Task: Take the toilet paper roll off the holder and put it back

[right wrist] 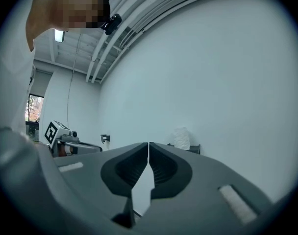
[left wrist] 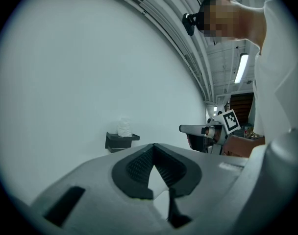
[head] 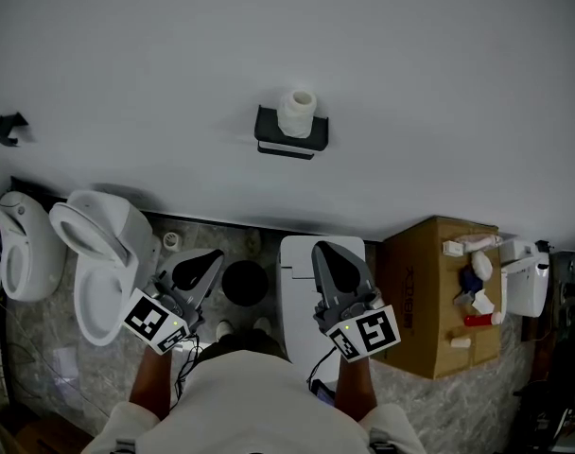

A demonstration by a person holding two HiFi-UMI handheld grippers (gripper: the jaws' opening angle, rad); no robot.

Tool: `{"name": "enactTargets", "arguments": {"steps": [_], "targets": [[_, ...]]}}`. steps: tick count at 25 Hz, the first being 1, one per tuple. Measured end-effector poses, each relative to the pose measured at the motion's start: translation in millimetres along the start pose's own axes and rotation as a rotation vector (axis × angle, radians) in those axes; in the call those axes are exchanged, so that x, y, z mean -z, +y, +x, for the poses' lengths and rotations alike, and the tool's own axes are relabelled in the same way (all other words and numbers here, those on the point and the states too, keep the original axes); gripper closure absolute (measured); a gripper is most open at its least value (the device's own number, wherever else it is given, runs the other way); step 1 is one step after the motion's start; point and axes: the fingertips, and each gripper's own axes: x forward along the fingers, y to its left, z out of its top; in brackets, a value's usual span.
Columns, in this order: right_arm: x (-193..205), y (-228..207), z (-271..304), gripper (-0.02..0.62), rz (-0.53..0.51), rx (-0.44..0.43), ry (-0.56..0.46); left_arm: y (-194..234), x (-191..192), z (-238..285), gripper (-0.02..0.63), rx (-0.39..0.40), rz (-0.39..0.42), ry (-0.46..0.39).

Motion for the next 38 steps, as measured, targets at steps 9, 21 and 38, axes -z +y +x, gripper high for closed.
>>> {"name": "enactTargets", "arguments": {"steps": [9, 21, 38], "targets": [[-27, -28, 49, 0.465, -0.110, -0.002, -0.003, 2, 8, -1, 0.603, -0.029, -0.012, 0.019], [-22, -70, 118, 0.365, -0.146, 0.002, 0.059, 22, 26, 11, 0.602, -0.077, -0.052, 0.057], [4, -138, 233, 0.318, -0.236, 0.092, 0.167, 52, 67, 26, 0.601, -0.131, -0.122, 0.137]]}}
